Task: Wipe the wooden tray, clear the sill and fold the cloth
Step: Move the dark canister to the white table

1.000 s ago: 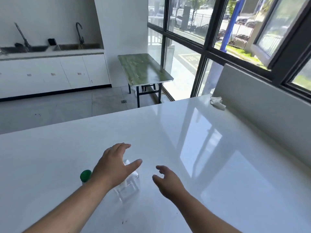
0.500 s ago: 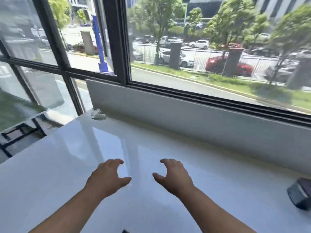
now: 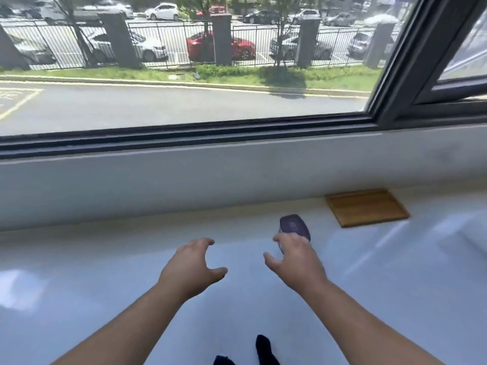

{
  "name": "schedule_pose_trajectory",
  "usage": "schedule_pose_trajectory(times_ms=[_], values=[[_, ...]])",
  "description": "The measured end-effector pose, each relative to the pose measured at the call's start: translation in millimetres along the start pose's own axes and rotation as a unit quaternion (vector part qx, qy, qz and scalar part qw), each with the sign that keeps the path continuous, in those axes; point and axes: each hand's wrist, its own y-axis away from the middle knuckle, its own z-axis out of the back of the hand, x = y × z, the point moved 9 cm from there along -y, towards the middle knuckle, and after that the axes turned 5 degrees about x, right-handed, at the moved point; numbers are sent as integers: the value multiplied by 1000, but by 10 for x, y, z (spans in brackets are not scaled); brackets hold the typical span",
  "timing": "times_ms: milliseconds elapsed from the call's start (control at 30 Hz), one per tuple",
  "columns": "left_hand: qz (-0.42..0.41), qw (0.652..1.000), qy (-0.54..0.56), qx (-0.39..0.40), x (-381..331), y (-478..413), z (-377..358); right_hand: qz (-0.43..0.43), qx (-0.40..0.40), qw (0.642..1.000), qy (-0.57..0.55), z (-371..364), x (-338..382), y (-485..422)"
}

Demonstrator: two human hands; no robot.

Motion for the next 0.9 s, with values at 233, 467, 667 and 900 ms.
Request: schedule_pose_trajectory(times_ms=[233,467,667,900], values=[[-65,996,-22,51,-1216,-997,-679,-108,-64,982,-144,164,-1322,-360],[-144,983,-67,89,-1908,-1693,-1089,-269,16,850,-453,-474,-1839,-661],[-169,974,-100,115,-2014,-1823,-1331,-250,37,757,-602,-765,-1659,-711],[-93,993,-33,64,-1313,-1382,-789,-206,76,749,-625,-882,-947,-583]])
